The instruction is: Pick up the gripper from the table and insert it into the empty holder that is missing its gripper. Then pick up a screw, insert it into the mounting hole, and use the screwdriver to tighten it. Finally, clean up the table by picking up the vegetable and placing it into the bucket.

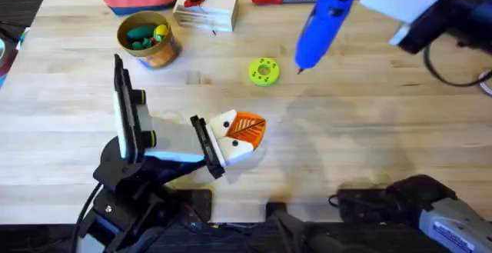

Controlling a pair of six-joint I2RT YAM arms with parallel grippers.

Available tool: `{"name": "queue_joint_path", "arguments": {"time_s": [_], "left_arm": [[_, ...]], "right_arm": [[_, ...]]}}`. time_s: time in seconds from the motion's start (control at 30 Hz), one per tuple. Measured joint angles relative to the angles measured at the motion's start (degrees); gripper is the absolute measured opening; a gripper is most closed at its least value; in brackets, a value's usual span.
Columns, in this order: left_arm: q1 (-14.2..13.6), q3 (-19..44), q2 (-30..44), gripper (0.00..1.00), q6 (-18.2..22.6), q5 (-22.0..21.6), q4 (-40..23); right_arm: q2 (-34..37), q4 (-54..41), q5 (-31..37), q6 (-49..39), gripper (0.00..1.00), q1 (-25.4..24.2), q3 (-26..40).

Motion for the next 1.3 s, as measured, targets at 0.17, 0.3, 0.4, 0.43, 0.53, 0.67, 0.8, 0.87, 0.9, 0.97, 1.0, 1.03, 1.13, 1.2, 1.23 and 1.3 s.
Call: {"name": "queue_joint_path", "arguments": {"time_s": [0.17,0.3,0.4,0.43,0.53,0.67,0.8,0.87,0.9,0.97,1.0,1.03,1.13,1.2,1.23,1.3], "left_arm": [[0.0,0.0,0.0,0.009,0.0,0.0,0.0],[0.0,0.0,0.0,0.009,0.0,0.0,0.0],[0.0,0.0,0.0,0.009,0.0,0.0,0.0],[0.0,0.0,0.0,0.009,0.0,0.0,0.0],[0.0,0.0,0.0,0.009,0.0,0.0,0.0],[0.0,0.0,0.0,0.009,0.0,0.0,0.0],[0.0,0.0,0.0,0.009,0.0,0.0,0.0],[0.0,0.0,0.0,0.009,0.0,0.0,0.0],[0.0,0.0,0.0,0.009,0.0,0.0,0.0],[0.0,0.0,0.0,0.009,0.0,0.0,0.0],[0.0,0.0,0.0,0.009,0.0,0.0,0.0],[0.0,0.0,0.0,0.009,0.0,0.0,0.0],[0.0,0.0,0.0,0.009,0.0,0.0,0.0],[0.0,0.0,0.0,0.009,0.0,0.0,0.0],[0.0,0.0,0.0,0.009,0.0,0.0,0.0],[0.0,0.0,0.0,0.009,0.0,0.0,0.0]], "right_arm": [[-0.1,7.4,-0.3,1.9,0.008,9.4,-2.0],[1.0,12.1,-0.7,2.5,0.008,15.9,-2.1],[3.2,14.7,-0.7,2.6,0.008,19.5,-2.1],[4.0,15.1,-0.7,2.7,0.008,20.5,-2.1],[8.2,18.1,-0.7,2.7,0.008,23.6,-2.2],[11.1,22.6,-0.7,2.7,0.008,24.6,-2.3],[12.7,24.7,-0.7,3.3,0.008,25.4,-2.3],[13.2,24.8,-0.7,3.8,0.008,26.1,-2.3],[13.4,24.9,-0.7,3.9,0.008,26.5,-2.3],[14.0,25.0,-0.7,4.1,0.008,27.1,-2.3],[14.3,24.9,-0.7,4.2,0.008,27.3,-2.3],[14.7,24.9,-0.8,4.2,0.008,27.3,-2.3],[15.6,24.9,-0.9,4.2,0.008,27.4,-2.3],[15.9,24.8,-0.9,4.2,0.008,27.4,-2.3],[15.9,24.7,-0.9,4.2,0.008,27.4,-2.3],[15.9,24.8,-0.9,4.2,0.008,27.4,-2.3]]}}
